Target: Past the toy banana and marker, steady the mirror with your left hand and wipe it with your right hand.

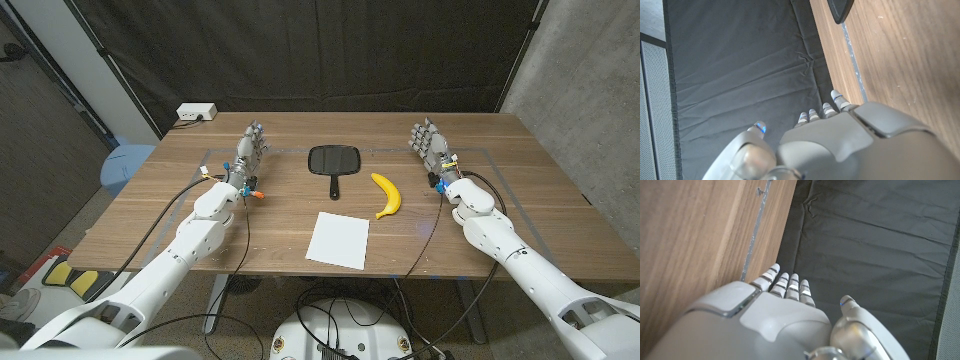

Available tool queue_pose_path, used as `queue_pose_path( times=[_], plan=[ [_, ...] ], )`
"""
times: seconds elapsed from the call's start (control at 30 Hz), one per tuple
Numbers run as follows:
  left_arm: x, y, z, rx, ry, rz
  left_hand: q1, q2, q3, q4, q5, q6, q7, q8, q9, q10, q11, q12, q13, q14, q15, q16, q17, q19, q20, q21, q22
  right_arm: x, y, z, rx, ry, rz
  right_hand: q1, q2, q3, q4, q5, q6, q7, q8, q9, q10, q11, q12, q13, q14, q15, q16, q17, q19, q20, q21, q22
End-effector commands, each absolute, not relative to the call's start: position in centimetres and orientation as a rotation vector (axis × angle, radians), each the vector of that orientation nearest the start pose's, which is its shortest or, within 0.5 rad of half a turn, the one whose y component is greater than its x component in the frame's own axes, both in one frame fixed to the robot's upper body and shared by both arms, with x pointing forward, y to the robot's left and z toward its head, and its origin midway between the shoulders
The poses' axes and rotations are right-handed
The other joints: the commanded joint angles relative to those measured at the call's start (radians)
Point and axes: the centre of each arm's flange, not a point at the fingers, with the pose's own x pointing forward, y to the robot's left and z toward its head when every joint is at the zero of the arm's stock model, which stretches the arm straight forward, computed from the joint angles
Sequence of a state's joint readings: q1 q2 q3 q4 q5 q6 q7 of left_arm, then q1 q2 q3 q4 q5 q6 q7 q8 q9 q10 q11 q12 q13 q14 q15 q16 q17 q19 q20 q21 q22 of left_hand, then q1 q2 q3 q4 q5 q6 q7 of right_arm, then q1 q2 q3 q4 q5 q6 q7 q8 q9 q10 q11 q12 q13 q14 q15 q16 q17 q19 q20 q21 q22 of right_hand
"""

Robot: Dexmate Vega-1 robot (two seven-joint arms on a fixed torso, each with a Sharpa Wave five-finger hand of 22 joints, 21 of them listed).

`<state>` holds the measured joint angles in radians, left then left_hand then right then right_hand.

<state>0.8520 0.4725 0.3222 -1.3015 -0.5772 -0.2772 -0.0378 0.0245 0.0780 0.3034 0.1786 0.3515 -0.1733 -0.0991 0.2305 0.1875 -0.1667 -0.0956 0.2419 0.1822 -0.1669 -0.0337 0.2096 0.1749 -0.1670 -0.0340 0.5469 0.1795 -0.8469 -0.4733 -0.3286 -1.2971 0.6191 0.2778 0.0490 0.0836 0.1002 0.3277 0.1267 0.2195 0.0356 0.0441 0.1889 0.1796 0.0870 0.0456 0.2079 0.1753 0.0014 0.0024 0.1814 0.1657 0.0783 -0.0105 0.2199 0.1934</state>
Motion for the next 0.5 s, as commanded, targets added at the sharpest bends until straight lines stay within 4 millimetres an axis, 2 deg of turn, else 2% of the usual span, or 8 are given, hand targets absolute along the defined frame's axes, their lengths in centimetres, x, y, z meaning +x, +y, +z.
queue_pose_path(
  times=[0.03, 0.13, 0.2, 0.3, 0.33, 0.5],
  plan=[
    [65.0, 28.7, -1.7, 0.059, -0.634, -0.146, 0.056, 0.09, 0.049, -0.025, -0.008, 0.107, 0.001, 0.041, 0.011, 0.161, 0.002, 0.052, 0.016, 0.082, -0.02, 0.02, 0.003, 0.041, -0.032, 0.011, -0.001, 65.4, -28.9, -3.0, 0.038, -0.583, 0.188, 0.043, 0.054, 0.024, -0.025, -0.004, 0.02, -0.004, 0.008, 0.004, 0.049, 0.029, 0.016, 0.007, 0.039, 0.035, 0.007, 0.002, 0.025, 0.029, 0.009, 0.002],
    [64.8, 28.4, -1.1, 0.135, -0.646, -0.135, 0.132, 0.06, 0.082, -0.078, -0.026, 0.136, -0.028, 0.044, 0.009, 0.175, -0.011, 0.043, 0.02, 0.136, -0.017, 0.017, 0.002, 0.049, -0.022, 0.001, -0.002, 65.3, -28.9, -3.1, 0.029, -0.58, 0.178, 0.073, 0.05, 0.037, -0.048, -0.01, 0.014, -0.008, 0.006, 0.004, 0.034, 0.032, 0.008, 0.007, 0.041, 0.046, 0.003, 0.002, 0.026, 0.048, 0.008, 0.001],
    [64.7, 28.1, -0.5, 0.208, -0.648, -0.124, 0.166, 0.04, 0.09, -0.105, -0.039, 0.16, -0.043, 0.048, 0.008, 0.177, -0.013, 0.036, 0.02, 0.155, -0.01, 0.014, 0.003, 0.053, 0.001, -0.005, -0.002, 65.1, -29.0, -3.1, 0.023, -0.582, 0.169, 0.077, 0.05, 0.04, -0.052, -0.011, 0.014, -0.008, 0.006, 0.004, 0.031, 0.033, 0.007, 0.008, 0.042, 0.047, 0.003, 0.002, 0.027, 0.05, 0.008, 0.001],
    [64.6, 27.7, 0.2, 0.291, -0.647, -0.113, 0.191, 0.03, 0.096, -0.123, -0.049, 0.185, -0.05, 0.053, 0.007, 0.185, -0.014, 0.033, 0.019, 0.167, -0.007, 0.012, 0.005, 0.057, 0.027, -0.008, 0.0, 64.9, -29.0, -3.1, 0.007, -0.585, 0.151, 0.094, 0.05, 0.047, -0.064, -0.015, 0.018, -0.014, 0.008, 0.004, 0.029, 0.033, 0.005, 0.008, 0.043, 0.051, 0.001, 0.002, 0.028, 0.052, 0.007, 0.0],
    [64.6, 27.5, 0.4, 0.319, -0.648, -0.111, 0.201, 0.028, 0.099, -0.13, -0.054, 0.199, -0.051, 0.056, 0.006, 0.191, -0.015, 0.032, 0.019, 0.174, 0.0, 0.012, 0.006, 0.06, 0.046, -0.009, 0.001, 64.8, -29.0, -3.1, -0.001, -0.585, 0.144, 0.1, 0.05, 0.05, -0.069, -0.016, 0.019, -0.016, 0.009, 0.004, 0.031, 0.033, 0.005, 0.008, 0.044, 0.05, 0.001, 0.002, 0.029, 0.052, 0.007, 0.0],
    [64.3, 26.6, 1.4, 0.46, -0.651, -0.099, 0.221, 0.024, 0.106, -0.143, -0.067, 0.238, -0.047, 0.064, 0.005, 0.232, -0.014, 0.04, 0.018, 0.196, -0.002, 0.014, 0.008, 0.072, 0.057, -0.01, 0.002, 64.2, -29.1, -3.1, -0.047, -0.586, 0.105, 0.14, 0.056, 0.072, -0.098, -0.024, 0.042, -0.034, 0.017, 0.004, 0.048, 0.036, 0.01, 0.008, 0.062, 0.059, 0.004, 0.003, 0.035, 0.05, 0.008, 0.0]
  ],
)
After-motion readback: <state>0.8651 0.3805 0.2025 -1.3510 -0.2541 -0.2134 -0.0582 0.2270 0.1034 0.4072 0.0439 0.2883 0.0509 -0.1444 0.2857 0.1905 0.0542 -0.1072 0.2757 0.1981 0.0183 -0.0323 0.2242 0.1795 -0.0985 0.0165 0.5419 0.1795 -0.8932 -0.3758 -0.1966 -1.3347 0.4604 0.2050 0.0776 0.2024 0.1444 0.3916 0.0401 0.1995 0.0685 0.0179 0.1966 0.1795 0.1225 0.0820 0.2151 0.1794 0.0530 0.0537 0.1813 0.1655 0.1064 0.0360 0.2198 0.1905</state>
